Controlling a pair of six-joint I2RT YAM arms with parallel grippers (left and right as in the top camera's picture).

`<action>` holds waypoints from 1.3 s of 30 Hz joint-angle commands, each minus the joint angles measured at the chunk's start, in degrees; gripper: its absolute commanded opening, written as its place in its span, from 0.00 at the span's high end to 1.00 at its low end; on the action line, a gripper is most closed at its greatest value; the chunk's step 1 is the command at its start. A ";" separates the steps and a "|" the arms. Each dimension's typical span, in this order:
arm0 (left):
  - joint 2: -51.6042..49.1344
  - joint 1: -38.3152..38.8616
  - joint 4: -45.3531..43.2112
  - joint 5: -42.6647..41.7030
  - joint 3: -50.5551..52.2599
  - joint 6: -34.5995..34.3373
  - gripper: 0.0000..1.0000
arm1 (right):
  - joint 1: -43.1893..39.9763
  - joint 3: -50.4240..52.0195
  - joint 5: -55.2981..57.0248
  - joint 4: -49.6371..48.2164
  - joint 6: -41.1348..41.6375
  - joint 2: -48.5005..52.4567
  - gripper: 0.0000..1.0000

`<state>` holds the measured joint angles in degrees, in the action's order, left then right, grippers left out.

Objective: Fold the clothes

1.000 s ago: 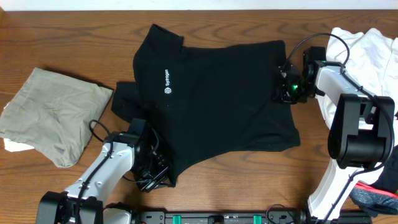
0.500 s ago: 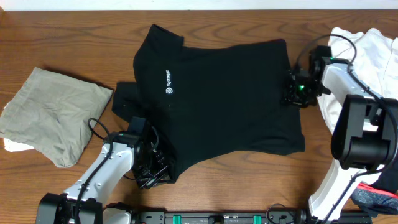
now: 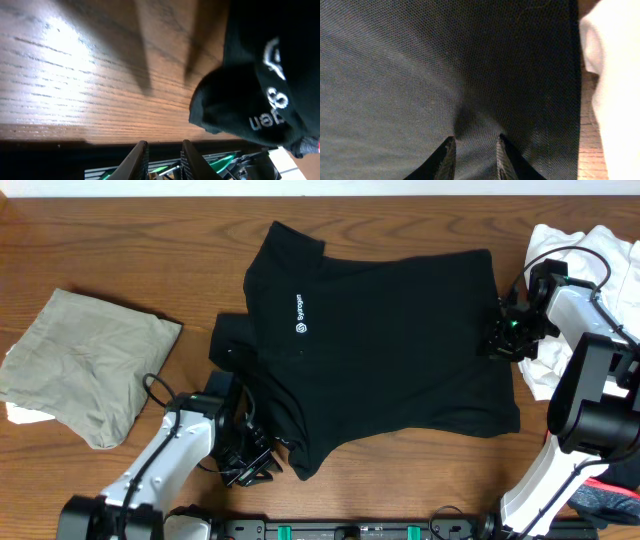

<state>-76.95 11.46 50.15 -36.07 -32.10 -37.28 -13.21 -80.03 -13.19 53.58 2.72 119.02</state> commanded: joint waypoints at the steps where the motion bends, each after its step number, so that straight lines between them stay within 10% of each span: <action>1: 3.63 0.13 0.20 -1.22 -0.39 0.83 0.77 | -0.96 0.44 8.55 0.66 -0.98 4.87 0.71; 25: 17.42 1.25 -3.17 1.84 2.78 -11.72 0.69 | 6.62 -9.27 5.22 11.15 -4.28 -4.44 0.68; 39: 16.59 9.11 -25.49 3.10 11.08 -11.28 0.54 | 7.50 -9.27 5.22 12.22 -4.26 -4.44 0.68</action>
<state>-59.90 19.20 25.67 -33.87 -21.34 -48.27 -6.07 -88.55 -8.08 65.63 -0.69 115.31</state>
